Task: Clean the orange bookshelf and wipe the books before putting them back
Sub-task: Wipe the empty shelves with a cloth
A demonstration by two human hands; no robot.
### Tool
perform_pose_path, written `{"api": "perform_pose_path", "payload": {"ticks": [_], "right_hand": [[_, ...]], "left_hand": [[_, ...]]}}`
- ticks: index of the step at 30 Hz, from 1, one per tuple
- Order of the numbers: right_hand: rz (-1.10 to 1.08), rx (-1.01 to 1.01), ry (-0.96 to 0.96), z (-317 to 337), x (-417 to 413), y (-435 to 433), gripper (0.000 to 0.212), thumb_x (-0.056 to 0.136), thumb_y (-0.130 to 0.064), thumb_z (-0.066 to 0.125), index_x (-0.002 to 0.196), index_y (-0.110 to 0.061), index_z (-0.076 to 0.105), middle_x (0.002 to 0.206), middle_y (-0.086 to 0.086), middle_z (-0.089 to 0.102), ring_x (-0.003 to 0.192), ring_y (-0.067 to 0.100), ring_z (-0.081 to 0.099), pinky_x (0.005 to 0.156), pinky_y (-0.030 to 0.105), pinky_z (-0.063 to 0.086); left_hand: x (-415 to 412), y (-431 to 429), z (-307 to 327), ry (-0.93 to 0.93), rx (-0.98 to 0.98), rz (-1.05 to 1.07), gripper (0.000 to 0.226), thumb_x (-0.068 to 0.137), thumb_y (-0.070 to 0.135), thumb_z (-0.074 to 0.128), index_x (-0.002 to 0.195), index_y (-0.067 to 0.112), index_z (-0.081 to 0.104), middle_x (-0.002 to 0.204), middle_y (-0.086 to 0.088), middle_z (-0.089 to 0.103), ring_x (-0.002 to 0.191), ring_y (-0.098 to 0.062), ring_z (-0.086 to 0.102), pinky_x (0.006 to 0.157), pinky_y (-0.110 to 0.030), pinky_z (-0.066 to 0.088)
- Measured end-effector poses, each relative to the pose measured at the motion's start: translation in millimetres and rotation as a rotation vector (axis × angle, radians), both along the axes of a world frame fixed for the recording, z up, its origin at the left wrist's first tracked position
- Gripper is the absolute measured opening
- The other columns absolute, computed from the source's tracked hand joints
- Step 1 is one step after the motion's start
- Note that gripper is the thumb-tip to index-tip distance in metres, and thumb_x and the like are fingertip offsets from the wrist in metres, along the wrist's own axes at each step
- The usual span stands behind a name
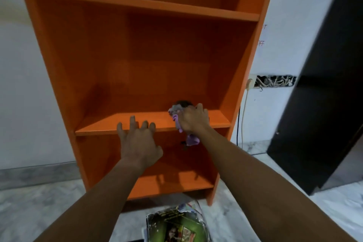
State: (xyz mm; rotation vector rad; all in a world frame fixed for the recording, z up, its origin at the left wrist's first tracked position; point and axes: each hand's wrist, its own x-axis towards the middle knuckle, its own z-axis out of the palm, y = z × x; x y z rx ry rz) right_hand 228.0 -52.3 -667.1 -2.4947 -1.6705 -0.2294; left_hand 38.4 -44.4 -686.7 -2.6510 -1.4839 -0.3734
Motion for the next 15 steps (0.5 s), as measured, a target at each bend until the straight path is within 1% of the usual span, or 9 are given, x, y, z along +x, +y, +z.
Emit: {"api": "perform_pose_path", "payload": {"ticks": [1,2,4,5,7,9,12,14,15], "right_hand": [[-0.04,-0.046,0.016,7.3,13.1,-5.1,0.015,0.1,-0.028,0.05,0.1,-0.02,0.062,0.123,0.011,0.058,0.124,0.039,0.039,0.091,0.047,0.032],[-0.084,-0.083,0.02,12.2,28.8,-9.7,0.016,0.097,-0.029,0.054,0.107,-0.019,0.063,0.127,0.013,0.058,0.127,0.04,0.038,0.095,0.048,0.033],[-0.152,-0.173,-0.021,16.1,54.7,-14.8,0.034,0.096,-0.034,0.058,0.124,-0.016,0.06,0.134,0.013,0.058,0.129,0.04,0.038,0.1,0.047,0.034],[-0.165,-0.197,-0.051,15.3,60.4,-17.9,0.038,0.096,-0.037,0.058,0.128,-0.016,0.058,0.133,0.012,0.059,0.127,0.039,0.041,0.1,0.047,0.035],[-0.16,-0.135,-0.09,6.2,63.4,-22.6,0.037,0.094,-0.037,0.057,0.126,-0.019,0.056,0.125,0.011,0.064,0.121,0.036,0.048,0.097,0.045,0.04],[-0.179,-0.005,-0.13,-3.7,54.0,-31.1,0.035,0.089,-0.036,0.057,0.121,-0.019,0.058,0.116,0.008,0.067,0.118,0.033,0.054,0.096,0.043,0.043],[-0.241,-0.012,-0.369,-11.3,37.2,-48.1,0.028,0.094,-0.033,0.053,0.112,-0.016,0.064,0.091,0.001,0.069,0.084,0.023,0.06,0.08,0.035,0.041],[-0.244,0.034,-0.327,-8.7,29.8,-64.7,0.038,0.088,-0.043,0.068,0.111,-0.013,0.063,0.092,-0.001,0.066,0.082,0.022,0.061,0.073,0.032,0.042],[-0.177,0.117,-0.208,-4.3,23.8,-78.6,0.039,0.082,-0.041,0.076,0.104,-0.012,0.063,0.09,-0.001,0.063,0.083,0.024,0.062,0.07,0.031,0.042]], "left_hand": [[2.0,0.7,-1.4,0.002,-0.004,0.002,0.075,0.087,0.047,0.056,0.155,0.025,0.031,0.159,0.002,0.036,0.156,-0.034,0.002,0.118,-0.066,0.003],[4.5,1.1,-3.0,0.001,-0.017,0.004,0.077,0.087,0.047,0.056,0.156,0.025,0.03,0.16,0.002,0.034,0.156,-0.033,0.001,0.118,-0.066,0.003],[6.5,2.3,-5.0,-0.002,-0.04,0.013,0.08,0.085,0.049,0.056,0.156,0.026,0.028,0.162,0.002,0.031,0.156,-0.033,0.001,0.118,-0.067,0.004],[6.3,1.8,-4.7,0.011,-0.046,0.017,0.081,0.085,0.049,0.056,0.157,0.026,0.027,0.163,0.002,0.029,0.156,-0.033,0.001,0.118,-0.067,0.005],[5.5,-1.7,-3.3,0.031,-0.077,0.026,0.085,0.086,0.05,0.057,0.159,0.026,0.02,0.167,0.0,0.02,0.156,-0.034,-0.002,0.119,-0.067,0.004],[6.8,-8.1,-2.7,0.028,-0.15,0.043,0.094,0.087,0.047,0.059,0.162,0.024,0.007,0.17,-0.002,0.002,0.155,-0.035,-0.011,0.119,-0.067,-0.001],[11.8,-23.8,-7.9,-0.007,-0.278,0.066,0.108,0.086,0.042,0.062,0.16,0.024,-0.014,0.167,-0.006,-0.024,0.15,-0.04,-0.027,0.118,-0.067,-0.009],[12.5,-37.5,-16.8,-0.068,-0.302,0.057,0.11,0.085,0.043,0.063,0.159,0.025,-0.017,0.165,-0.008,-0.028,0.148,-0.042,-0.03,0.117,-0.067,-0.011],[12.0,-44.7,-22.5,-0.097,-0.307,0.041,0.11,0.085,0.043,0.063,0.159,0.026,-0.016,0.165,-0.009,-0.028,0.148,-0.041,-0.03,0.117,-0.066,-0.01]]}}
